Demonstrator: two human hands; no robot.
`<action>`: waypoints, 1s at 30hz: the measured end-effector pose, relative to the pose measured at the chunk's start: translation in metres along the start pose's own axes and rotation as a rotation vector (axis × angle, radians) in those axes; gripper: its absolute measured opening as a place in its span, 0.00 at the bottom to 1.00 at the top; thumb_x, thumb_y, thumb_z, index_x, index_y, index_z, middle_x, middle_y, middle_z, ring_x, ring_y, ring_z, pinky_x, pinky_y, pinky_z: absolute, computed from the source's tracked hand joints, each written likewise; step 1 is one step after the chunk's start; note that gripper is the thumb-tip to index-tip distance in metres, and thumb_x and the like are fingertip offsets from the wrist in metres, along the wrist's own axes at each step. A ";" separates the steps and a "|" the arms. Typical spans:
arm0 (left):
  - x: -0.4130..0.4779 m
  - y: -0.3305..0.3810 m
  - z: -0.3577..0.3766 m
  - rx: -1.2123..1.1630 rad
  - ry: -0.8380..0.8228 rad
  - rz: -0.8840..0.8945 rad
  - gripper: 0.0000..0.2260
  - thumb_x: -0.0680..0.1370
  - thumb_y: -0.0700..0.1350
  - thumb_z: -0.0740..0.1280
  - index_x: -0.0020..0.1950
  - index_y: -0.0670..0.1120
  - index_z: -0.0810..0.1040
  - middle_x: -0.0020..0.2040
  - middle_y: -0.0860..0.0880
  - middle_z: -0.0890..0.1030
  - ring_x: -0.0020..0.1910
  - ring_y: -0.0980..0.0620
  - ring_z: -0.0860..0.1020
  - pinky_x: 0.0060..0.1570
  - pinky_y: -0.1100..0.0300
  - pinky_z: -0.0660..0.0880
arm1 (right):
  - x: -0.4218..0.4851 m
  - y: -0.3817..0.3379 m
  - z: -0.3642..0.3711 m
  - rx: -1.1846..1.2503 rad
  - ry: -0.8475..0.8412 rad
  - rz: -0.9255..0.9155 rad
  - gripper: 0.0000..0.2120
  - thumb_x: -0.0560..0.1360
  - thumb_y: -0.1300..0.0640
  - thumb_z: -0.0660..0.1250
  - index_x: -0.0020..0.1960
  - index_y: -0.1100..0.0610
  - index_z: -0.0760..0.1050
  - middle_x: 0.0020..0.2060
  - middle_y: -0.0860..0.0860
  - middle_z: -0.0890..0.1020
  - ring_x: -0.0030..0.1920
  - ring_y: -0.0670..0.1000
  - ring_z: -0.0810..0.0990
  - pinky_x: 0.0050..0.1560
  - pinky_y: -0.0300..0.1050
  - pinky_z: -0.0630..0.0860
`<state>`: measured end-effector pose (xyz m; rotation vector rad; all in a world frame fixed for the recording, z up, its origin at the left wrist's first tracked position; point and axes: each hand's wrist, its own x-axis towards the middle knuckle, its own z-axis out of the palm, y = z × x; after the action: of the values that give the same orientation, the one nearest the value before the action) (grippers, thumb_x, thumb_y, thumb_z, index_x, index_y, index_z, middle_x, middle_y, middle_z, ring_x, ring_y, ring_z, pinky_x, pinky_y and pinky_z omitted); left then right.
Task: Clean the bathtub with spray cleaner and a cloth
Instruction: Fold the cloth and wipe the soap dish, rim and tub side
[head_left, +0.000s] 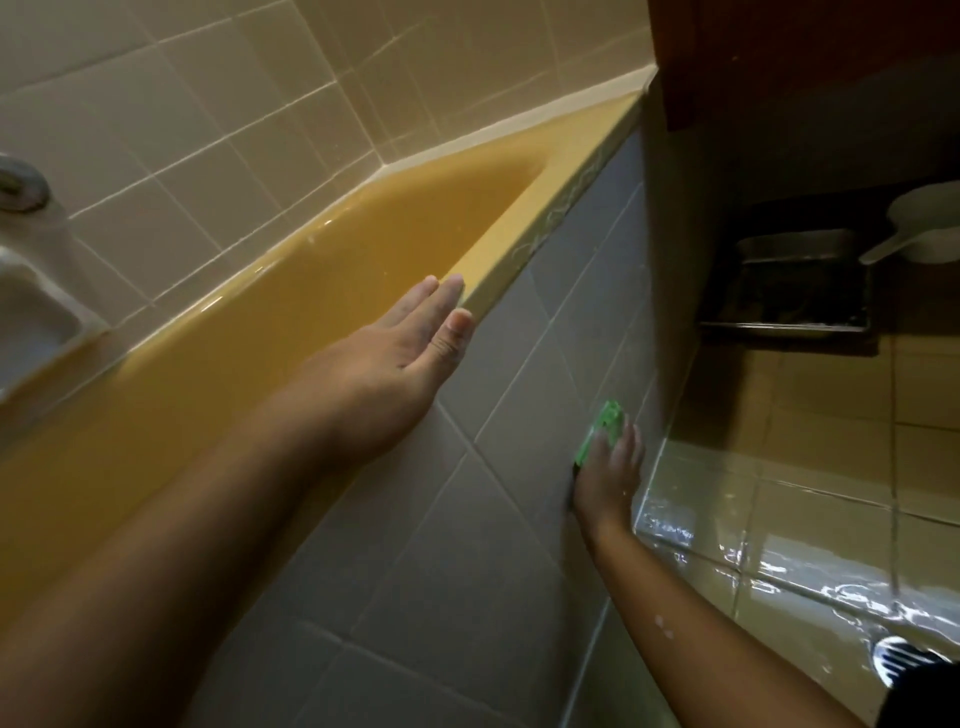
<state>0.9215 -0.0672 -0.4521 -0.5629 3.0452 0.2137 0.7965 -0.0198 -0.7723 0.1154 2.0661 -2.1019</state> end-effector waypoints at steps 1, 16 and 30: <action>0.002 0.000 0.000 0.008 0.007 -0.002 0.37 0.71 0.76 0.37 0.81 0.69 0.44 0.83 0.66 0.44 0.82 0.59 0.49 0.81 0.49 0.51 | 0.004 0.020 -0.001 -0.014 -0.006 0.073 0.36 0.79 0.39 0.48 0.84 0.53 0.56 0.83 0.54 0.56 0.80 0.60 0.58 0.78 0.56 0.55; 0.032 0.011 0.001 0.028 0.043 -0.041 0.37 0.71 0.78 0.39 0.80 0.71 0.45 0.82 0.67 0.47 0.81 0.65 0.49 0.81 0.54 0.52 | -0.020 -0.020 0.017 -0.025 0.148 0.160 0.38 0.79 0.36 0.48 0.80 0.59 0.65 0.79 0.60 0.64 0.72 0.68 0.69 0.71 0.60 0.64; 0.075 0.034 -0.002 -0.036 0.042 -0.080 0.47 0.63 0.84 0.30 0.81 0.72 0.48 0.83 0.63 0.48 0.82 0.58 0.52 0.81 0.48 0.53 | 0.041 -0.109 -0.010 -0.106 -0.105 -0.667 0.30 0.84 0.44 0.54 0.83 0.55 0.58 0.82 0.57 0.56 0.82 0.58 0.54 0.80 0.53 0.53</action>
<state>0.8388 -0.0624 -0.4505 -0.6982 3.0575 0.2576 0.7347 -0.0119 -0.6738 -0.7846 2.3626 -2.2404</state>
